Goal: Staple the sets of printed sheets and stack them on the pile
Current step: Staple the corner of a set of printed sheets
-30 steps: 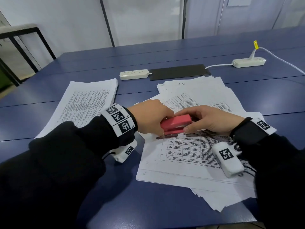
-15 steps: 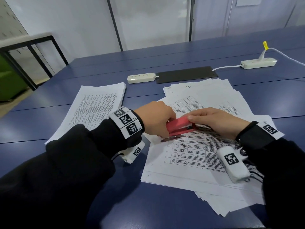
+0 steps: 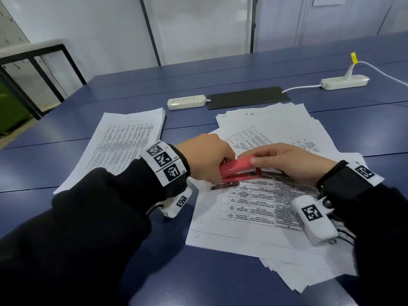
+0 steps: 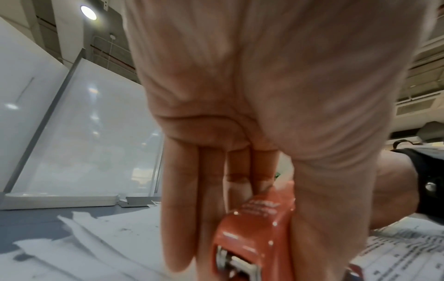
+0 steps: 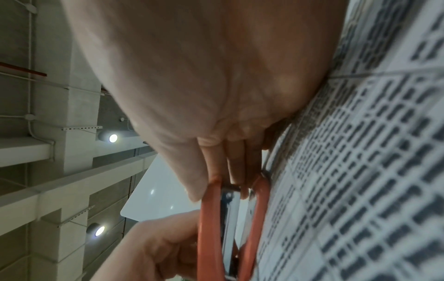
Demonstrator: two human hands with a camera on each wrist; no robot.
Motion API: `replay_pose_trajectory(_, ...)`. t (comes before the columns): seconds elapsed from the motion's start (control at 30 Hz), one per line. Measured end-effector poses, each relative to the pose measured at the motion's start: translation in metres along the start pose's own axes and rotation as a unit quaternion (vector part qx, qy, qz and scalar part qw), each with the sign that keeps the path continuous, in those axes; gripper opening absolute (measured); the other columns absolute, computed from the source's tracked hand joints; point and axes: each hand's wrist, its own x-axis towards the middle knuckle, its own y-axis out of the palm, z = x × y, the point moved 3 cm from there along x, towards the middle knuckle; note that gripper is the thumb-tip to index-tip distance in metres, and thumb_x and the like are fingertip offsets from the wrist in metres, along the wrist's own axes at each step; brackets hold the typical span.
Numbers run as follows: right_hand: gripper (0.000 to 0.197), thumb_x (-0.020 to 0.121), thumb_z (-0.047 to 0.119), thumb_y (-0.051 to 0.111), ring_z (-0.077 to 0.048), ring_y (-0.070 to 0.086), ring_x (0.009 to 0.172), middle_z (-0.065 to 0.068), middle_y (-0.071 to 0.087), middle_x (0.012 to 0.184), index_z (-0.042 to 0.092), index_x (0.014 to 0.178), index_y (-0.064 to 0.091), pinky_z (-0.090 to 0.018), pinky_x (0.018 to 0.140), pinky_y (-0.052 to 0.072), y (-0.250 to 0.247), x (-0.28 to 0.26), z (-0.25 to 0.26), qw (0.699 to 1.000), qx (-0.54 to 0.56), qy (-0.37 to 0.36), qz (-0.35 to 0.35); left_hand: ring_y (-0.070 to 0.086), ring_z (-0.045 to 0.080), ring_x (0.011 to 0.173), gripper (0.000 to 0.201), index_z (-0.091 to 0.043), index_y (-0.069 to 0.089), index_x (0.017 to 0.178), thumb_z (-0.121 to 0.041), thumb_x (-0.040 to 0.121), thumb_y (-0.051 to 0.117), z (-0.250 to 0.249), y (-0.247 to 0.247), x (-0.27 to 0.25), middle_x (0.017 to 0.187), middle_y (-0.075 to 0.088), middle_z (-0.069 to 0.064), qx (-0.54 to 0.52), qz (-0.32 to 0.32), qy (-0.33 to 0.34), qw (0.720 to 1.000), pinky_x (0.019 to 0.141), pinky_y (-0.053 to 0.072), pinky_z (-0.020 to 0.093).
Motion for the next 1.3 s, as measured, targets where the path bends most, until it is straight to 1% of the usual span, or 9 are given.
replay_pose_trajectory(0.17,0.041,0.078,0.031,0.074,0.003,0.062,0.119,0.012,0.071,0.127,0.002,0.107,0.078,-0.015,0.098,0.04,-0.001,0.001,0.0,0.999,-0.029,-0.013,0.018,0.045,0.009,0.067,0.015,-0.034,0.059,0.089,-0.031,0.08,0.072,0.003,0.0,-0.007,0.068,0.05,-0.014,0.017,-0.003,0.027,0.999,0.059,0.032,0.026)
replay_pose_trajectory(0.4,0.045,0.081,0.031,0.072,-0.002,0.063,0.12,0.01,0.072,0.126,-0.001,0.112,0.077,-0.015,0.103,0.042,0.001,0.002,-0.001,0.999,-0.038,-0.029,0.024,0.053,0.018,0.077,0.02,-0.03,0.068,0.099,-0.034,0.08,0.071,0.008,0.002,-0.009,0.074,0.057,-0.01,0.02,-0.002,0.02,1.0,0.068,0.041,0.028)
replay_pose_trajectory(0.67,0.026,0.093,0.015,0.068,0.001,0.064,0.115,0.011,0.073,0.123,0.009,0.116,0.078,-0.002,0.084,0.044,0.001,0.001,0.0,0.999,-0.027,-0.022,0.015,0.057,0.016,0.08,0.024,-0.032,0.069,0.1,-0.037,0.078,0.076,0.03,0.004,-0.03,0.08,0.064,-0.012,0.007,0.008,-0.028,1.0,0.074,0.052,0.033)
replay_pose_trajectory(0.9,0.058,0.081,0.063,0.069,-0.018,0.069,0.115,0.0,0.076,0.12,0.022,0.121,0.075,-0.034,0.11,0.047,0.004,0.0,0.003,1.0,0.024,-0.008,-0.015,0.064,0.007,0.083,0.032,-0.037,0.075,0.107,-0.035,0.076,0.082,0.026,-0.007,-0.031,0.086,0.07,-0.018,-0.099,-0.035,-0.02,0.994,0.078,0.053,0.031)
replay_pose_trajectory(0.97,0.084,0.065,0.084,0.07,-0.031,0.067,0.116,-0.013,0.073,0.121,0.022,0.12,0.077,-0.04,0.108,0.048,0.004,0.003,-0.001,0.999,0.034,-0.012,-0.021,0.066,0.006,0.086,0.032,-0.04,0.075,0.105,-0.033,0.075,0.083,0.018,-0.012,-0.025,0.093,0.073,-0.018,-0.136,-0.064,0.003,0.989,0.082,0.055,0.035)
replay_pose_trajectory(1.03,0.097,0.054,0.092,0.069,-0.032,0.07,0.106,-0.015,0.074,0.118,0.019,0.117,0.077,-0.033,0.093,0.054,0.005,0.003,-0.003,0.999,0.046,-0.01,-0.002,0.066,0.007,0.087,0.032,-0.04,0.077,0.104,-0.03,0.074,0.084,0.012,-0.016,-0.015,0.093,0.074,-0.018,-0.174,-0.092,0.016,0.98,0.083,0.057,0.038)
replay_pose_trajectory(1.1,0.091,0.052,0.09,0.074,-0.028,0.072,0.088,-0.017,0.077,0.105,0.015,0.104,0.08,-0.029,0.075,0.055,0.004,0.0,-0.002,0.998,0.067,-0.003,0.004,0.066,0.006,0.089,0.033,-0.038,0.078,0.105,-0.027,0.074,0.085,0.01,-0.015,-0.007,0.093,0.075,-0.018,-0.209,-0.11,0.014,0.972,0.083,0.057,0.038)
replay_pose_trajectory(1.2,0.064,0.075,0.064,0.074,-0.033,0.065,0.078,-0.022,0.074,0.089,0.004,0.098,0.076,-0.036,0.068,0.048,0.003,-0.002,0.001,0.998,0.045,-0.033,-0.003,0.067,0.009,0.092,0.039,-0.036,0.079,0.108,-0.022,0.073,0.09,0.016,-0.006,0.0,0.096,0.076,-0.014,-0.29,-0.143,-0.008,0.946,0.087,0.059,0.038)
replay_pose_trajectory(1.3,0.041,0.088,0.042,0.061,-0.03,0.063,0.076,-0.018,0.072,0.084,0.006,0.104,0.072,-0.037,0.065,0.043,-0.002,-0.002,0.0,0.996,0.065,-0.036,-0.048,0.074,0.02,0.093,0.046,-0.027,0.074,0.119,-0.015,0.078,0.089,0.025,0.005,0.001,0.105,0.076,-0.003,-0.458,-0.167,-0.066,0.871,0.088,0.062,0.046)
